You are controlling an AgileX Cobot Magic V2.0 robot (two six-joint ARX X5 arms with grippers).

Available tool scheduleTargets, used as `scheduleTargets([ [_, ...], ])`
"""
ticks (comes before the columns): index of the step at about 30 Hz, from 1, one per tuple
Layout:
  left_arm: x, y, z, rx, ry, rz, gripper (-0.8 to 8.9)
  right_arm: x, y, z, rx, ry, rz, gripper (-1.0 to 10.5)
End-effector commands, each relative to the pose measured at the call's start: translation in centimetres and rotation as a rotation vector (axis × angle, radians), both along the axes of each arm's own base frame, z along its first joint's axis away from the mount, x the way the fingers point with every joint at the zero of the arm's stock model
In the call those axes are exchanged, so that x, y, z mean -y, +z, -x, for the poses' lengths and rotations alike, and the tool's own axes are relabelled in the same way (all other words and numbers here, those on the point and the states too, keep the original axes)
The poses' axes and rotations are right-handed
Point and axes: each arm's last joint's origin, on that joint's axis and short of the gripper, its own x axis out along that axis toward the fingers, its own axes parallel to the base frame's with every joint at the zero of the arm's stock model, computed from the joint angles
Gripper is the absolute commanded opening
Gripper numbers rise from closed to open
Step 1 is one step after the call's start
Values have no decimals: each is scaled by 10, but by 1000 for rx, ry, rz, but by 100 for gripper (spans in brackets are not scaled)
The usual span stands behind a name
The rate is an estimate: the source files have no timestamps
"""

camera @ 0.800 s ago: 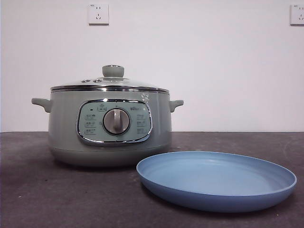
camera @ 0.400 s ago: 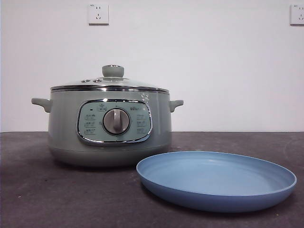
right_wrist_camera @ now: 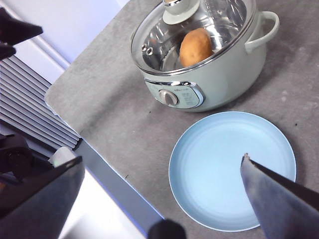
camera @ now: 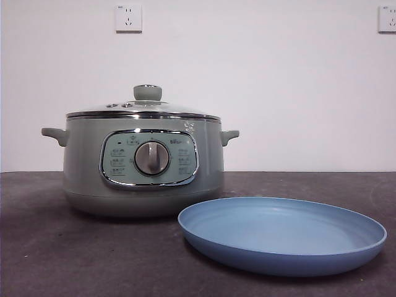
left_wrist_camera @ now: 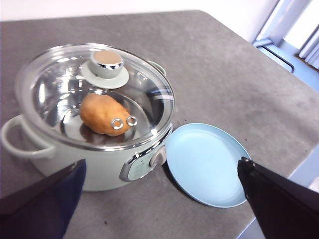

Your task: Take the potato out from the steamer,put the potato on the plate,close the lid

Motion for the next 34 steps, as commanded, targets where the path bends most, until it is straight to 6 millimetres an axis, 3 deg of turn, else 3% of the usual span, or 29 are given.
scheduleTargets([
  [1,6,5,-19,20,-33,-9,659,0,0,-1,-5,0,-3,680],
  [13,55,15,-124,61,-50,-157,659,-1,-1,-4,-16,0,-1,680],
  [21,86,3,-189,25,-65,-220,659,-1,-1,-4,-17,0,-1,680],
  [28,101,-27,-221,-14,-66,-245,659,-1,-2,-6,-24,-1,0,680],
  [34,110,-42,-229,-40,-62,-278,656,-1,-4,-11,-40,-3,4,680],
])
